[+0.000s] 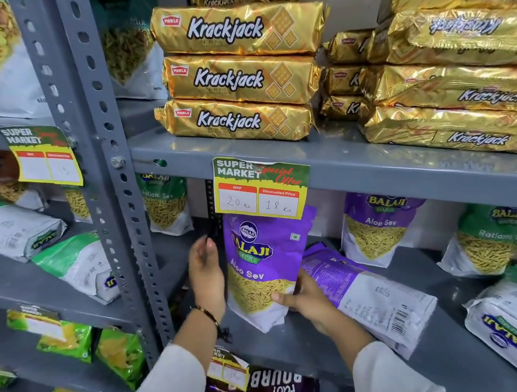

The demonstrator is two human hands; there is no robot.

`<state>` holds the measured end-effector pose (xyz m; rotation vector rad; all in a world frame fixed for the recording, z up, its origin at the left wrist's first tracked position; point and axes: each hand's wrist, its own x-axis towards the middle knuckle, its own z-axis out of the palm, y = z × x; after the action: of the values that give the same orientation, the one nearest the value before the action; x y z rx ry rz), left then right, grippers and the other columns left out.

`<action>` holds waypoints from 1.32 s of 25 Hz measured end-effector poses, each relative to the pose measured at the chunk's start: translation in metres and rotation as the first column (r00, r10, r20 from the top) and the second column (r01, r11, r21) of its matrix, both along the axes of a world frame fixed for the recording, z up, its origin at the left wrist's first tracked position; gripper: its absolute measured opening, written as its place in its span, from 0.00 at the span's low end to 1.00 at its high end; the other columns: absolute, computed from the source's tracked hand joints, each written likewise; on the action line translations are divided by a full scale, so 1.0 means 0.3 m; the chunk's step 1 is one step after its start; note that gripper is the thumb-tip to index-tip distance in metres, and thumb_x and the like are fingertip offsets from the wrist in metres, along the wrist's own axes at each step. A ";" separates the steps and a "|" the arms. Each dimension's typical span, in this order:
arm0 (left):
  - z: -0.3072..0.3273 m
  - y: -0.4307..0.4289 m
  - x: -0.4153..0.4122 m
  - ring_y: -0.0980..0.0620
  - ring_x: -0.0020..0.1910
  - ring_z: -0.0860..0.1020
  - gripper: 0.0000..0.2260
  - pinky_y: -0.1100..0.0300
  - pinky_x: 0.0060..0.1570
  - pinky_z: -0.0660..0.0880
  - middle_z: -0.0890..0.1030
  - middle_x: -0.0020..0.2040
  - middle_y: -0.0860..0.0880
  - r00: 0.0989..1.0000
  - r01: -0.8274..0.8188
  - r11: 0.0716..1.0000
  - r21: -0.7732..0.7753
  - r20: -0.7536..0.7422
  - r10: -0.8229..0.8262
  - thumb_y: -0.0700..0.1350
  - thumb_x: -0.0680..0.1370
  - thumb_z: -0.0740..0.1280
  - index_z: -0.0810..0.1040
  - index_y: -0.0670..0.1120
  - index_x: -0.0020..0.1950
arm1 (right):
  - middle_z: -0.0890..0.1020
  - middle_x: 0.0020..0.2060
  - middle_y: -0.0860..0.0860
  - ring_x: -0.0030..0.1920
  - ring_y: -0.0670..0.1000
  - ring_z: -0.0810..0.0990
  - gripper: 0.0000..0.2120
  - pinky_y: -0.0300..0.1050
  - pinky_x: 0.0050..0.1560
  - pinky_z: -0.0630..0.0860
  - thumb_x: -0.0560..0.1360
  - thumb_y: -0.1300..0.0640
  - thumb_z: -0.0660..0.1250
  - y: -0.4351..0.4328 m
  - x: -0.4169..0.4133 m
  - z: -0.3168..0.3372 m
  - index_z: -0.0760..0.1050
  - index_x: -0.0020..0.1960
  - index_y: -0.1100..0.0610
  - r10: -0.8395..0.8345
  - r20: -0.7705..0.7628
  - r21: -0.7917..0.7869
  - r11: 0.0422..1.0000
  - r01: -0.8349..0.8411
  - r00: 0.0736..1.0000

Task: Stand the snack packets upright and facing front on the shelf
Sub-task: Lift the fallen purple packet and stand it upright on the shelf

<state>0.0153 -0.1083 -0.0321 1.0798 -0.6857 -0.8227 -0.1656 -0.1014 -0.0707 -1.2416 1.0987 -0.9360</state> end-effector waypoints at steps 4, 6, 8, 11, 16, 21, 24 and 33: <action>0.019 -0.069 0.018 0.62 0.33 0.81 0.11 0.70 0.31 0.77 0.85 0.37 0.57 0.975 0.193 0.977 0.090 -0.126 -0.181 0.49 0.78 0.60 0.78 0.44 0.52 | 0.81 0.54 0.54 0.56 0.53 0.80 0.17 0.50 0.56 0.78 0.72 0.63 0.68 -0.052 -0.038 0.009 0.72 0.59 0.56 0.120 -0.089 0.064 0.991 -0.115 0.989; 0.009 -0.060 0.022 0.64 0.29 0.79 0.09 0.71 0.29 0.75 0.83 0.29 0.60 0.983 0.124 0.990 0.067 -0.148 -0.113 0.47 0.77 0.62 0.79 0.44 0.45 | 0.81 0.56 0.55 0.59 0.55 0.78 0.14 0.56 0.63 0.74 0.72 0.63 0.67 -0.065 -0.033 0.006 0.74 0.57 0.55 0.060 -0.109 0.013 0.998 -0.059 0.992; -0.005 -0.054 0.029 0.64 0.28 0.78 0.09 0.71 0.28 0.75 0.83 0.28 0.59 0.982 0.066 0.997 0.049 -0.179 -0.056 0.47 0.76 0.63 0.79 0.44 0.43 | 0.81 0.55 0.54 0.60 0.55 0.78 0.13 0.56 0.65 0.73 0.72 0.64 0.67 -0.061 -0.022 0.011 0.74 0.54 0.52 0.029 -0.132 -0.028 0.999 -0.033 0.991; -0.002 -0.048 0.031 0.65 0.28 0.79 0.09 0.71 0.29 0.76 0.83 0.29 0.59 0.980 0.041 0.998 0.049 -0.198 -0.030 0.48 0.76 0.64 0.79 0.44 0.43 | 0.81 0.56 0.53 0.60 0.54 0.77 0.13 0.55 0.65 0.73 0.72 0.63 0.67 -0.055 -0.014 0.008 0.73 0.53 0.48 0.003 -0.173 -0.043 0.999 -0.010 0.985; 0.016 -0.028 0.014 0.67 0.27 0.78 0.06 0.73 0.28 0.74 0.83 0.31 0.58 0.978 -0.038 0.997 0.068 -0.202 0.051 0.47 0.76 0.64 0.77 0.48 0.41 | 0.80 0.50 0.47 0.53 0.48 0.78 0.20 0.46 0.57 0.76 0.71 0.63 0.70 -0.037 -0.023 0.047 0.71 0.61 0.53 0.000 -0.170 -0.045 0.999 -0.008 0.985; 0.056 0.083 -0.137 0.69 0.32 0.74 0.10 0.75 0.36 0.70 0.74 0.37 0.55 0.896 -0.444 0.885 -0.139 -0.076 0.437 0.42 0.76 0.65 0.70 0.56 0.40 | 0.78 0.43 0.55 0.31 0.35 0.76 0.10 0.27 0.38 0.72 0.69 0.70 0.68 -0.013 -0.221 0.133 0.77 0.48 0.60 -0.211 -0.274 -0.279 0.951 0.132 0.938; 0.007 0.166 -0.400 0.64 0.34 0.74 0.10 0.67 0.40 0.69 0.75 0.36 0.53 0.969 -0.116 0.981 -0.158 0.200 0.147 0.41 0.74 0.66 0.71 0.56 0.38 | 0.81 0.41 0.56 0.33 0.41 0.79 0.10 0.32 0.36 0.72 0.69 0.69 0.61 -0.007 -0.452 0.158 0.81 0.42 0.64 -0.416 -0.494 -0.393 0.890 0.231 0.763; -0.243 -0.054 -0.677 0.39 0.42 0.79 0.18 0.49 0.36 0.75 0.78 0.50 0.36 0.945 0.314 0.749 0.584 -0.265 -0.190 0.48 0.74 0.65 0.74 0.35 0.55 | 0.78 0.43 0.61 0.54 0.56 0.77 0.15 0.49 0.54 0.71 0.77 0.61 0.56 -0.087 -0.751 0.073 0.67 0.31 0.58 -0.105 -0.807 0.065 0.962 0.265 0.581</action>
<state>-0.1878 -0.1246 -0.1049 1.4925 -0.4000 -1.4390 -0.3911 -0.1274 -0.0488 -1.4453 2.0231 -0.3599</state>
